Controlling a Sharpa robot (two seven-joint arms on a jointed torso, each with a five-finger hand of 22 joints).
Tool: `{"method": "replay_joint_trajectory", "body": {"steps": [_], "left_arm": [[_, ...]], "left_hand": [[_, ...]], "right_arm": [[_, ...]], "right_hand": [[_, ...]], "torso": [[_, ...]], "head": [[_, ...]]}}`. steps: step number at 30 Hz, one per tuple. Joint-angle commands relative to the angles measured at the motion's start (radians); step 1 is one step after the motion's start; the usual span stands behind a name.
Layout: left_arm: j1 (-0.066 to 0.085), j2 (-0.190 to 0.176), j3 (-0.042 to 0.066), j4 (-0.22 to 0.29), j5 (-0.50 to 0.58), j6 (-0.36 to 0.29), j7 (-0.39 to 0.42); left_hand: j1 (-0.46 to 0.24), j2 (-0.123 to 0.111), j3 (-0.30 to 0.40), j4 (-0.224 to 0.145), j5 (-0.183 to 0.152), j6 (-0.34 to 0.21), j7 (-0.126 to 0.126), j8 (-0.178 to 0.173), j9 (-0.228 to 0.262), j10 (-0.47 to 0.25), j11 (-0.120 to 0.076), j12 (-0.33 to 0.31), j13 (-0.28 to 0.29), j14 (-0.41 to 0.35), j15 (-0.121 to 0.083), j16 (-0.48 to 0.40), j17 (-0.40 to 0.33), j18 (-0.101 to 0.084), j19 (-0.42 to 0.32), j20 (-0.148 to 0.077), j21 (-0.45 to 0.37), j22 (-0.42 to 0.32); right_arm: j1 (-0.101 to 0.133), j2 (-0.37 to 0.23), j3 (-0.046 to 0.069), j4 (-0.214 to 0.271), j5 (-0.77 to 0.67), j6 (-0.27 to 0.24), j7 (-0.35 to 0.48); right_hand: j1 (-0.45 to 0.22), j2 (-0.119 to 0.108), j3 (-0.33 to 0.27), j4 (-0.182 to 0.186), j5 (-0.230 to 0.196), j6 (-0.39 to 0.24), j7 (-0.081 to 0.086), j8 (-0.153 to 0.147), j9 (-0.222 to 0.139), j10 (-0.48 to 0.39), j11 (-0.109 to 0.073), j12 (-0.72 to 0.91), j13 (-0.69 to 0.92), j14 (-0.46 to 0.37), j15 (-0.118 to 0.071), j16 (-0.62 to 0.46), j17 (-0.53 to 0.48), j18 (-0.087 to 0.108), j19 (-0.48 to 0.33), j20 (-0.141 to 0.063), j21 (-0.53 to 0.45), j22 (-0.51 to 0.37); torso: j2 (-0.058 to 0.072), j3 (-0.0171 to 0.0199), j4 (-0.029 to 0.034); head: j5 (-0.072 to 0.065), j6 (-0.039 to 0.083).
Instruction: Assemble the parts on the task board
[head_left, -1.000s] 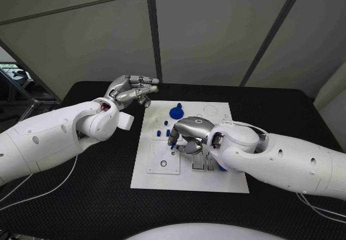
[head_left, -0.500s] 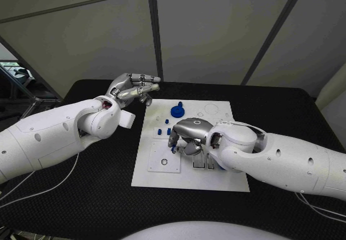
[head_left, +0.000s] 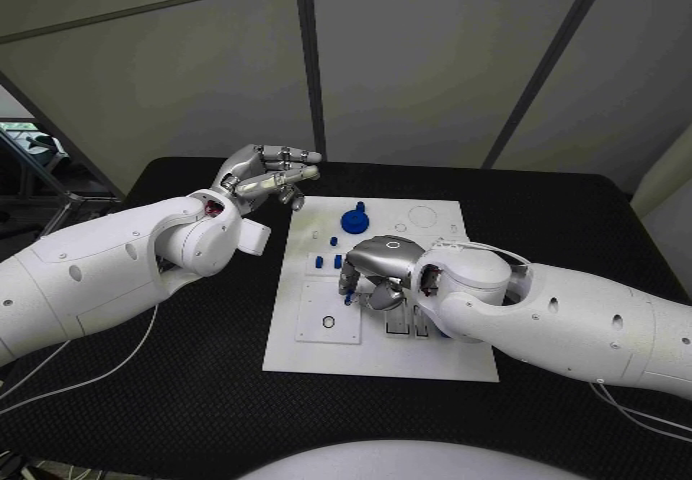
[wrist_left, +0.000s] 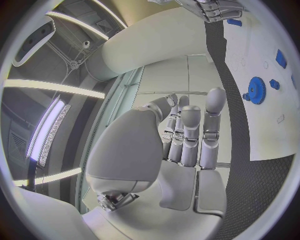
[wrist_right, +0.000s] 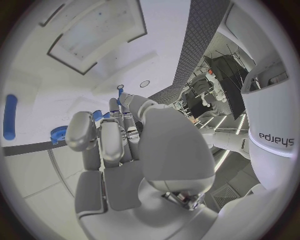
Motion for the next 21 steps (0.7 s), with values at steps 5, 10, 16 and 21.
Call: {"method": "replay_joint_trajectory", "body": {"steps": [5,10,16,21], "left_arm": [[0.002,0.002,0.001,0.000,0.004,0.013,0.003],[0.002,0.003,0.001,-0.001,0.004,0.013,0.002],[0.002,0.004,0.001,-0.002,0.004,0.014,0.001],[0.002,0.004,0.001,-0.003,0.004,0.014,0.001]], "left_hand": [[-0.001,0.005,-0.002,-0.003,-0.002,0.001,0.002,0.002,-0.002,-0.008,0.000,0.008,0.001,-0.007,0.003,-0.005,0.001,0.037,-0.005,0.003,-0.004,-0.001],[-0.001,0.005,-0.002,-0.003,-0.002,0.001,0.002,0.002,-0.002,-0.008,0.000,0.008,0.001,-0.007,0.003,-0.005,0.001,0.037,-0.005,0.003,-0.004,-0.001],[-0.001,0.005,-0.002,-0.003,-0.002,0.001,0.002,0.002,-0.002,-0.008,0.000,0.008,0.001,-0.007,0.003,-0.005,0.001,0.037,-0.005,0.003,-0.004,-0.001],[-0.002,0.005,-0.002,-0.003,-0.002,0.000,0.002,0.002,-0.002,-0.009,0.000,0.009,0.002,-0.007,0.003,-0.005,0.000,0.037,-0.006,0.003,-0.004,-0.001]], "right_arm": [[0.001,0.005,-0.001,-0.002,-0.031,0.028,-0.010],[0.000,0.008,-0.002,-0.004,-0.032,0.044,-0.007],[0.000,0.007,-0.019,-0.001,-0.032,0.054,-0.005],[0.000,0.010,-0.027,-0.001,-0.037,0.059,-0.008]], "right_hand": [[-0.001,-0.003,-0.002,-0.001,0.006,0.004,0.003,-0.003,-0.001,0.011,-0.005,-0.001,0.002,0.038,-0.002,0.003,-0.001,-0.018,0.007,0.003,0.004,0.001],[-0.001,-0.003,-0.002,-0.001,0.006,0.005,0.003,-0.003,-0.001,0.011,-0.005,0.000,0.002,0.038,-0.002,0.003,-0.001,-0.018,0.007,0.003,0.004,0.002],[-0.001,-0.002,-0.002,-0.002,0.006,0.006,0.002,-0.002,0.000,0.013,-0.005,0.000,0.002,0.038,-0.002,0.004,-0.001,-0.017,0.006,0.004,0.004,0.001],[-0.001,-0.002,-0.002,-0.002,0.006,0.006,0.002,-0.002,0.000,0.013,-0.005,0.000,0.002,0.038,-0.002,0.004,-0.001,-0.017,0.006,0.004,0.004,0.001]], "torso": [[0.000,0.0000,-0.0005],[0.000,0.0000,-0.0003],[0.000,0.0002,-0.0002],[0.000,0.0002,-0.0001]], "head": [[0.002,-0.004],[0.002,-0.006],[0.003,-0.009],[0.005,-0.012]]}}
